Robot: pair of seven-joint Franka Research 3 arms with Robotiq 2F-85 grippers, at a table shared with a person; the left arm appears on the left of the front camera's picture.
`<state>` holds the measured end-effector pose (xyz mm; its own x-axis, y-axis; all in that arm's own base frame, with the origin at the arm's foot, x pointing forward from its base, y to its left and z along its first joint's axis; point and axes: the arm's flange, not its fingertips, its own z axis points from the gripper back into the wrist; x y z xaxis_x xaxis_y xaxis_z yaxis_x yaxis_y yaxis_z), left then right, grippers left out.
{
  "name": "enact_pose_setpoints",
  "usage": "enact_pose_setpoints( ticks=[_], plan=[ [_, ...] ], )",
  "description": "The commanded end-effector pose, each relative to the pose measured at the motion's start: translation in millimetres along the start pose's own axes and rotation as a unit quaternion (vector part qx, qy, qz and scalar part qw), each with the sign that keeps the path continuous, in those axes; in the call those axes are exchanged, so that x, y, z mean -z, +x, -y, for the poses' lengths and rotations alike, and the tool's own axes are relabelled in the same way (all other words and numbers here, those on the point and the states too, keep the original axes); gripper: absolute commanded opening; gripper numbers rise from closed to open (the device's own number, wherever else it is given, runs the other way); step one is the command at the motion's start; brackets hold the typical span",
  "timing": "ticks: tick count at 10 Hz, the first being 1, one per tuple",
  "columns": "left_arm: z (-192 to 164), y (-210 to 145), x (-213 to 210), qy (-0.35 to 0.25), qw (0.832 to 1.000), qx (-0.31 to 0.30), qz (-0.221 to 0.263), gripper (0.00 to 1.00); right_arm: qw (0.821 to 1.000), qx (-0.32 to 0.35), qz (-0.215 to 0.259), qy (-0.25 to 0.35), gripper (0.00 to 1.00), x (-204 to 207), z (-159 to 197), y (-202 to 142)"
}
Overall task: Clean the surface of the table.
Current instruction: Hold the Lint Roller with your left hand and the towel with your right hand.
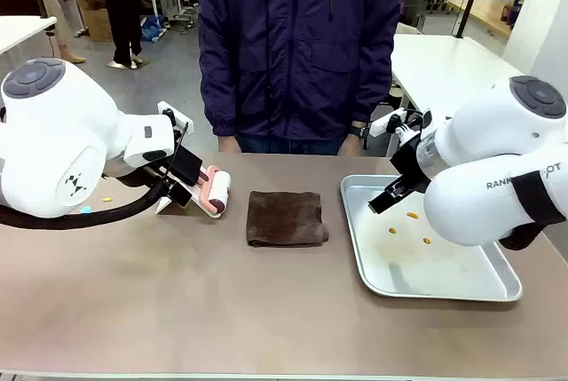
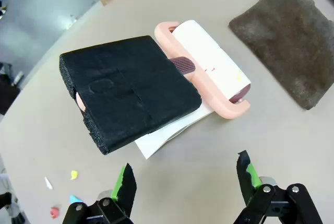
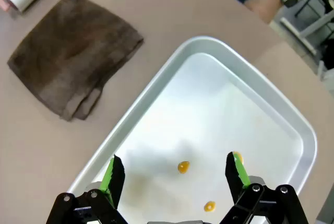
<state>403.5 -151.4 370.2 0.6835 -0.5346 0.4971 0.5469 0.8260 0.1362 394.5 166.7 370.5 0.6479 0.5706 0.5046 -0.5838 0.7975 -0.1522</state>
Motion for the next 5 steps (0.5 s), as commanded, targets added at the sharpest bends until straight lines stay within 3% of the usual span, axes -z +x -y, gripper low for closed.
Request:
enact_pose_setpoints(
  ticks=[1, 5],
  plan=[
    [0.0, 0.0, 0.0, 0.0, 1.0, 0.0, 0.0, 1.0, 1.0, 0.0, 0.0, 0.0, 1.0, -0.1, 0.0, 0.1],
    [0.0, 0.0, 0.0, 0.0, 1.0, 0.0, 0.0, 1.0, 1.0, 0.0, 0.0, 0.0, 1.0, -0.1, 0.0, 0.1]
  ],
)
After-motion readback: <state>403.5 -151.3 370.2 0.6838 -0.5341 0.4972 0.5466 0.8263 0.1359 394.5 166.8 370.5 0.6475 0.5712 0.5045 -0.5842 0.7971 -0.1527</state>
